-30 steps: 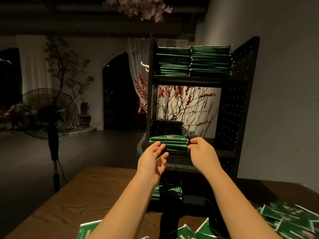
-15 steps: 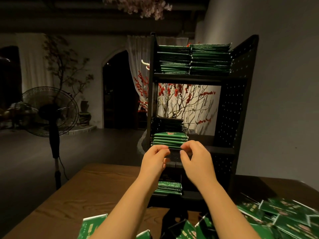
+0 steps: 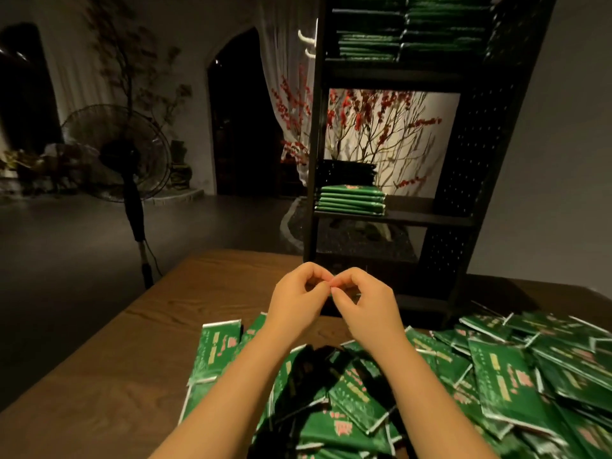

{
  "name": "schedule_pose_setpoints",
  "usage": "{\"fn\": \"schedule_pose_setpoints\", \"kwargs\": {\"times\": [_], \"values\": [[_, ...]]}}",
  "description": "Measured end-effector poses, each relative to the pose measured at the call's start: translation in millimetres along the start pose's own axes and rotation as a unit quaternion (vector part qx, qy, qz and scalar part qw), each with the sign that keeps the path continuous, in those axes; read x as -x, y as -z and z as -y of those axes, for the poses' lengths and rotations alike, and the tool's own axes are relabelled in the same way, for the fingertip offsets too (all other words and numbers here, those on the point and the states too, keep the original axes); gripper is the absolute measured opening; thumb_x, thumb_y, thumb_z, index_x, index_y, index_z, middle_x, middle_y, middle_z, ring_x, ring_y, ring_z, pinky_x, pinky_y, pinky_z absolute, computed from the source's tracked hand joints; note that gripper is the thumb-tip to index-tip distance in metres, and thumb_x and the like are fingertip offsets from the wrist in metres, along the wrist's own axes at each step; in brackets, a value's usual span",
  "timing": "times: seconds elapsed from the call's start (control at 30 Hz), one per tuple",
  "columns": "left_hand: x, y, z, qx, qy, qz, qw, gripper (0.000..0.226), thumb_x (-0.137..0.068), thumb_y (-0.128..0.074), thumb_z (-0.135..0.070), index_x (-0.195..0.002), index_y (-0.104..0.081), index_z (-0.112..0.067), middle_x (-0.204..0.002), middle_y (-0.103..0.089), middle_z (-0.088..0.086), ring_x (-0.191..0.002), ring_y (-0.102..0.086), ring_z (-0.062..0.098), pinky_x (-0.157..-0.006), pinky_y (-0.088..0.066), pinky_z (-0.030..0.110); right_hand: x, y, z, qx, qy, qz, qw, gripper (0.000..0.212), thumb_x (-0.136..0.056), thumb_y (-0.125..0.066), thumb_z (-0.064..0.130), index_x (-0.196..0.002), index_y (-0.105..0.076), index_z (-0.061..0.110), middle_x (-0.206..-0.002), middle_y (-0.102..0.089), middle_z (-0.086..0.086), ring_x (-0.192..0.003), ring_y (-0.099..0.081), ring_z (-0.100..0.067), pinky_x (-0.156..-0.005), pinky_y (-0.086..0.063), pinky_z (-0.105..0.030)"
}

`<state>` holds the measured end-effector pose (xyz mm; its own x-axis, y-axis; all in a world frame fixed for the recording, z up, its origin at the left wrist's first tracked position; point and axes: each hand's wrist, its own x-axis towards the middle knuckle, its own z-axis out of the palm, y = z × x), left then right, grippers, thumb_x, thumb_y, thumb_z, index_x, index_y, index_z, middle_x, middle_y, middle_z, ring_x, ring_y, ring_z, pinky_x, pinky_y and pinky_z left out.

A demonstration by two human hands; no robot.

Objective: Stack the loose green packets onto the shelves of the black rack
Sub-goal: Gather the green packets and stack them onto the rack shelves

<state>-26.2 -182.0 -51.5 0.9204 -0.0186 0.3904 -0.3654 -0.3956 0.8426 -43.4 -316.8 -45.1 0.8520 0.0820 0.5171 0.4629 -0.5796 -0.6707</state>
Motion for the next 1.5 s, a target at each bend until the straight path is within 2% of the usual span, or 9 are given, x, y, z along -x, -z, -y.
{"fn": "schedule_pose_setpoints", "kwargs": {"times": [0.27,0.4,0.5,0.6,0.93,1.1,1.23,1.4,1.5], "values": [[52.8,4.5,12.8,-0.065,0.002,0.018,0.998,0.009,-0.090,-0.063,-0.021,-0.089,-0.068,-0.029,-0.080,-0.067,-0.011,-0.076,-0.061,0.005,-0.075,-0.053,0.034,49.3,-13.8,-4.2,0.020,-0.027,0.041,0.999,0.018,-0.089,-0.064,0.015,-0.088,-0.064,0.033,-0.088,-0.063,0.017,-0.083,-0.057,0.005,-0.069,-0.042,-0.006],[90.2,13.9,31.9,-0.218,-0.042,0.041,0.974,0.023,-0.093,-0.056,-0.034,-0.115,-0.063,-0.032,-0.115,-0.065,-0.016,-0.113,-0.058,0.007,-0.101,-0.044,0.035,84.6,-12.1,-16.1,0.151,-0.002,0.078,0.985,0.014,-0.091,-0.061,0.029,-0.104,-0.065,0.032,-0.108,-0.059,0.020,-0.111,-0.052,-0.010,-0.098,-0.042,-0.034],[120.9,22.1,50.8,-0.415,0.057,0.064,0.906,0.056,-0.094,-0.037,-0.066,-0.146,-0.031,-0.047,-0.157,-0.029,-0.013,-0.150,-0.015,0.021,-0.116,-0.011,0.066,107.3,-9.6,-24.4,0.232,-0.050,0.126,0.963,0.044,-0.092,-0.046,0.060,-0.133,-0.050,0.043,-0.149,-0.037,0.020,-0.143,-0.025,-0.015,-0.115,-0.018,-0.047],[143.3,27.1,69.8,-0.436,0.165,0.113,0.877,0.079,-0.083,-0.021,-0.086,-0.152,-0.003,-0.053,-0.166,0.008,-0.007,-0.151,0.016,0.031,-0.110,-0.002,0.074,120.3,-14.6,-30.9,0.253,-0.084,0.210,0.940,0.070,-0.084,-0.036,0.078,-0.148,-0.021,0.053,-0.162,-0.001,0.019,-0.151,0.004,-0.023,-0.117,0.000,-0.060],[128.3,5.4,88.3,-0.419,0.169,0.115,0.885,0.063,-0.095,-0.020,-0.069,-0.153,-0.007,-0.048,-0.166,0.010,-0.002,-0.150,0.011,0.039,-0.112,0.000,0.073,114.8,-34.9,-49.3,0.322,-0.094,0.223,0.915,0.113,-0.049,-0.009,0.098,-0.151,-0.010,0.050,-0.164,-0.005,0.013,-0.151,-0.005,-0.029,-0.118,-0.006,-0.061],[117.8,0.5,91.0,-0.409,0.156,0.108,0.892,0.060,-0.096,-0.022,-0.067,-0.152,-0.008,-0.050,-0.166,0.003,-0.003,-0.151,0.007,0.038,-0.112,-0.003,0.072,102.9,-23.4,-53.0,0.285,-0.075,0.256,0.921,0.103,-0.068,-0.051,0.086,-0.142,0.016,0.061,-0.163,0.011,0.015,-0.151,-0.007,-0.029,-0.116,-0.007,-0.063],[120.5,1.0,92.1,-0.397,0.127,0.063,0.907,0.062,-0.095,-0.031,-0.064,-0.152,-0.008,-0.048,-0.158,-0.020,-0.004,-0.150,-0.002,0.030,-0.111,-0.006,0.072,92.1,-9.9,-52.6,0.280,-0.052,0.286,0.915,0.086,-0.080,-0.060,0.068,-0.148,-0.008,0.057,-0.162,-0.006,0.020,-0.151,-0.006,-0.021,-0.117,-0.008,-0.061],[123.8,3.4,88.5,-0.427,0.109,0.029,0.897,0.057,-0.093,-0.040,-0.060,-0.145,-0.033,-0.037,-0.133,-0.035,-0.007,-0.136,-0.027,0.017,-0.115,-0.012,0.065,86.7,-8.2,-47.5,0.280,0.009,0.244,0.928,0.048,-0.093,-0.052,0.054,-0.139,-0.044,0.041,-0.142,-0.046,0.020,-0.135,-0.038,-0.009,-0.112,-0.033,-0.041],[122.2,6.3,88.9,-0.391,0.103,0.017,0.914,0.047,-0.095,-0.043,-0.053,-0.138,-0.044,-0.034,-0.142,-0.036,-0.008,-0.140,-0.027,0.014,-0.119,-0.007,0.057,85.4,-4.3,-47.0,0.255,0.021,0.221,0.941,0.040,-0.098,-0.048,0.047,-0.137,-0.050,0.037,-0.136,-0.053,0.019,-0.126,-0.048,-0.005,-0.105,-0.040,-0.029]]}}
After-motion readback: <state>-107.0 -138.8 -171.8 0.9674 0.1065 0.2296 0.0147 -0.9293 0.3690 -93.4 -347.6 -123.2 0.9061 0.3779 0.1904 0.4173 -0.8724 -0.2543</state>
